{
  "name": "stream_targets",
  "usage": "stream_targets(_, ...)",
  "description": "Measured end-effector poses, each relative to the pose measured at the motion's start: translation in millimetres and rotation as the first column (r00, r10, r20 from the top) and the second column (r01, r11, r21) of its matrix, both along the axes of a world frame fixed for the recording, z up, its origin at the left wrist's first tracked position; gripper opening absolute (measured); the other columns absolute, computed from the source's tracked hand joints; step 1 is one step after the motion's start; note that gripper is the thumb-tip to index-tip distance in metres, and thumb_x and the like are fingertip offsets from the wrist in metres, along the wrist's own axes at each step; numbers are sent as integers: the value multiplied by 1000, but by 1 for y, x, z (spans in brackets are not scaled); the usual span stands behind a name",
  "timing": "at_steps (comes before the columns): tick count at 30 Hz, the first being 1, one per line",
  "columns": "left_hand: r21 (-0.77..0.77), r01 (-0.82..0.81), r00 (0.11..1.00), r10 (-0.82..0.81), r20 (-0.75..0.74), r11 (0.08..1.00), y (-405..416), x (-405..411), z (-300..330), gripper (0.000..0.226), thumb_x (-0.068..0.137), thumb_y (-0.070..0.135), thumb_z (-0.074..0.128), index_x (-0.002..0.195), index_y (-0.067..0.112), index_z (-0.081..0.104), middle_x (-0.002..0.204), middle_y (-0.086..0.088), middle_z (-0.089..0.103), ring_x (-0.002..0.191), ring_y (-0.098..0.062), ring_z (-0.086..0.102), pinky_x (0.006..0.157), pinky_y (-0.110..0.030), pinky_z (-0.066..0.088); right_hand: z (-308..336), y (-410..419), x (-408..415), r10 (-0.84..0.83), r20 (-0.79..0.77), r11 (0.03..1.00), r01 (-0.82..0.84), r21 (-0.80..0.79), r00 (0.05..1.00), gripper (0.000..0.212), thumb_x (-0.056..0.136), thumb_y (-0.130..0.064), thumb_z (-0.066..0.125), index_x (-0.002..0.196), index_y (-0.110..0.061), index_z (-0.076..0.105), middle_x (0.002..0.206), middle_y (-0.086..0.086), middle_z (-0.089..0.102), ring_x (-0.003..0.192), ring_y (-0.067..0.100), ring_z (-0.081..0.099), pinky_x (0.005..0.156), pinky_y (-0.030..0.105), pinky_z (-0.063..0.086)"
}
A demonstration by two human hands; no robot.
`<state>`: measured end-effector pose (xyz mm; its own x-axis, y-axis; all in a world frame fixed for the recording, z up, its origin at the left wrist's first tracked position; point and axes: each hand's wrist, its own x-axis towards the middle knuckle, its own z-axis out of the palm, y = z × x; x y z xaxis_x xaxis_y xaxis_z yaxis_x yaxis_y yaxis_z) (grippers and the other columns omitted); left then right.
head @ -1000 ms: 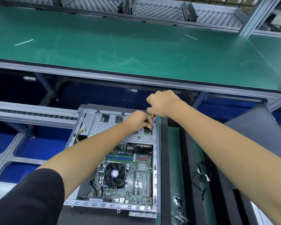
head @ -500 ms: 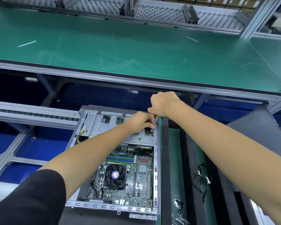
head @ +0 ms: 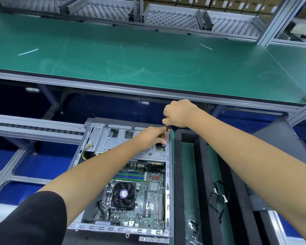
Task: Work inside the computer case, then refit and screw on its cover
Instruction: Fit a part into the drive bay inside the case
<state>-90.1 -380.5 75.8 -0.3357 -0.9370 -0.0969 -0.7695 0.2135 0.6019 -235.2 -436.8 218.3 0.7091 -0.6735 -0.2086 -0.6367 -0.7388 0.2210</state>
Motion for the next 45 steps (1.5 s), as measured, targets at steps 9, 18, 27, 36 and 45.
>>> stream_targets(9, -59, -93, 991, 98, 95, 994, 2, -6, -5, 9, 99, 28, 62, 96, 24, 69, 86, 19, 62, 86, -9, 60, 65, -18, 38, 7, 3, -4, 235, -20, 971, -234, 49, 972, 21, 89, -19, 56, 98, -26, 38, 66, -6, 49, 55, 16, 45, 50, 29, 26)
stream_targets(18, -25, -139, 990, 139, 10, 990, 6, -9, -1, 12, 92, 31, 72, 93, 20, 72, 97, 11, 73, 89, -13, 64, 79, -33, 51, 2, 3, -1, 142, -102, 985, -151, -87, 985, 34, 97, -44, 48, 76, -17, 49, 64, -4, 50, 60, 22, 52, 51, 28, 32)
stream_targets(27, -8, -117, 993, 117, 35, 993, 6, -11, -2, 26, 94, 31, 71, 117, 27, 58, 89, 15, 70, 84, -10, 64, 73, -27, 47, 7, 2, -2, 265, -152, 962, -272, -29, 952, 20, 95, -34, 54, 83, -20, 47, 64, -4, 47, 53, 18, 42, 49, 29, 29)
stream_targets(36, -30, -117, 993, 117, 4, 993, 5, -7, 0, 18, 90, 34, 75, 86, 19, 67, 72, 19, 60, 75, -10, 59, 66, -28, 44, -1, 1, -6, 266, -112, 961, -272, -42, 958, 25, 91, -35, 56, 98, -24, 35, 67, -7, 51, 55, 17, 48, 50, 30, 28)
stream_targets(45, -82, -184, 964, 163, -210, 980, 5, 1, 12, 32, 73, 42, 89, 91, 21, 73, 80, 12, 73, 77, -2, 67, 72, -23, 52, -1, 3, -3, 192, -150, 974, -207, -91, 970, 41, 93, -48, 46, 66, -18, 48, 61, -2, 50, 54, 21, 48, 50, 29, 30)
